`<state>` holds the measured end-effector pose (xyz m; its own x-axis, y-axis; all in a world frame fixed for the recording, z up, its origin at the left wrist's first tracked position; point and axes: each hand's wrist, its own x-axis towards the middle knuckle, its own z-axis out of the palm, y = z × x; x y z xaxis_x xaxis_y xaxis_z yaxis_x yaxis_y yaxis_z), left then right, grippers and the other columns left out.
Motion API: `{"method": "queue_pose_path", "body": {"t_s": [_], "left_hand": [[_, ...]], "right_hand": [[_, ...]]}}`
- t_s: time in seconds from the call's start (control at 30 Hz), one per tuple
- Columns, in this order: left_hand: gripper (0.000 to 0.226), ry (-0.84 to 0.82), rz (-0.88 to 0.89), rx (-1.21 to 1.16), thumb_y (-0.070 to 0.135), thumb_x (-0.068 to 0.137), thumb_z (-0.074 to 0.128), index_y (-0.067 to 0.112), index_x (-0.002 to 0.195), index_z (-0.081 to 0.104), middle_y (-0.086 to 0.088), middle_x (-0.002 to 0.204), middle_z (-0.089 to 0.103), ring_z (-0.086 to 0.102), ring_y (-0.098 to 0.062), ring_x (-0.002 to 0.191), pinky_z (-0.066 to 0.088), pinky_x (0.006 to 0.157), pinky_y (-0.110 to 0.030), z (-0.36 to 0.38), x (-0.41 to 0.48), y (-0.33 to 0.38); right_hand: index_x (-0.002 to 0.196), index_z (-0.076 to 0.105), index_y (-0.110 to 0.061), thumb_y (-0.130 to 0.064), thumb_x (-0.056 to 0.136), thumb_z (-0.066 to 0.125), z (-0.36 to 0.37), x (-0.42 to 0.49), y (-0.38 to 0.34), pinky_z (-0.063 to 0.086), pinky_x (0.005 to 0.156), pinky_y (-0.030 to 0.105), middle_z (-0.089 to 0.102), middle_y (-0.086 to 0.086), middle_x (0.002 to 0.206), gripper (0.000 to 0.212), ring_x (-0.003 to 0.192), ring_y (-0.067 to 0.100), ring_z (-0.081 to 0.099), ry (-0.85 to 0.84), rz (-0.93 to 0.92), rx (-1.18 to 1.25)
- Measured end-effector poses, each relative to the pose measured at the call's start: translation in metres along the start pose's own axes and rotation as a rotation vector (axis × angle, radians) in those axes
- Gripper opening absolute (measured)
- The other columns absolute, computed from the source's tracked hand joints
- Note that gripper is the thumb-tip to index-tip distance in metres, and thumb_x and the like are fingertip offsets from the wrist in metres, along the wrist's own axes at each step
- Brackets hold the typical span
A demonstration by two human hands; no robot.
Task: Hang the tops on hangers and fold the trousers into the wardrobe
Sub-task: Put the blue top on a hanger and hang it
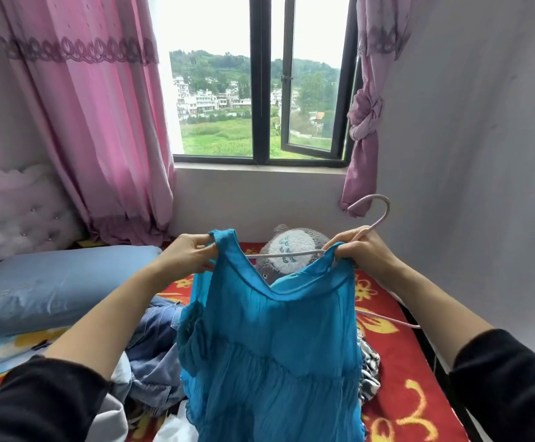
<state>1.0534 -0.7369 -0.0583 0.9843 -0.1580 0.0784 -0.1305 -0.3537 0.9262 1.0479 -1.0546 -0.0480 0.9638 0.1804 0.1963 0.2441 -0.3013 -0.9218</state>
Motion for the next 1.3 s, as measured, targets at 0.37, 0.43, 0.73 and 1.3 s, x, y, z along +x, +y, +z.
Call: {"method": "queue_pose_path", "body": {"t_s": [0.37, 0.43, 0.73, 1.3], "left_hand": [[0.010, 0.054, -0.054, 0.091, 0.023, 0.086, 0.047, 0.018, 0.091, 0.055, -0.001, 0.072, 0.054, 0.050, -0.009, 0.053, 0.041, 0.047, -0.024, 0.051, 0.000, 0.013], [0.025, 0.036, 0.020, 0.181, 0.048, 0.080, 0.051, 0.031, 0.092, 0.066, 0.006, 0.087, 0.065, 0.059, -0.010, 0.073, 0.049, 0.065, -0.029, 0.052, -0.003, 0.009], [0.023, 0.297, 0.054, 0.188, 0.039, 0.078, 0.073, 0.019, 0.065, 0.074, 0.013, 0.042, 0.048, 0.038, -0.001, 0.042, 0.031, 0.053, -0.027, 0.032, -0.009, -0.015], [0.050, 0.150, 0.106, -0.039, 0.053, 0.069, 0.071, 0.004, 0.078, 0.077, -0.012, 0.074, 0.056, 0.041, -0.019, 0.072, 0.033, 0.070, -0.030, 0.001, -0.040, -0.049]], "right_hand": [[0.069, 0.072, -0.017, -0.002, 0.067, 0.062, 0.046, 0.011, -0.010, 0.045, 0.065, 0.031, 0.064, -0.001, 0.066, 0.019, 0.069, 0.015, 0.056, 0.055, -0.059, -0.155], [0.087, 0.069, -0.014, -0.007, 0.072, 0.063, 0.048, 0.012, 0.000, 0.042, 0.078, 0.032, 0.059, -0.002, 0.087, 0.018, 0.089, 0.014, 0.052, 0.250, -0.071, -0.397], [0.068, 0.060, -0.012, 0.002, 0.081, 0.043, 0.028, 0.005, 0.053, 0.038, 0.062, 0.035, 0.056, 0.010, 0.074, 0.025, 0.070, 0.024, 0.049, 0.487, 0.416, 0.086], [0.072, 0.059, -0.003, 0.003, 0.074, 0.053, -0.012, 0.001, 0.085, 0.042, 0.034, 0.019, 0.054, 0.008, 0.063, 0.009, 0.043, 0.019, 0.053, 0.835, 0.561, 0.551]]}}
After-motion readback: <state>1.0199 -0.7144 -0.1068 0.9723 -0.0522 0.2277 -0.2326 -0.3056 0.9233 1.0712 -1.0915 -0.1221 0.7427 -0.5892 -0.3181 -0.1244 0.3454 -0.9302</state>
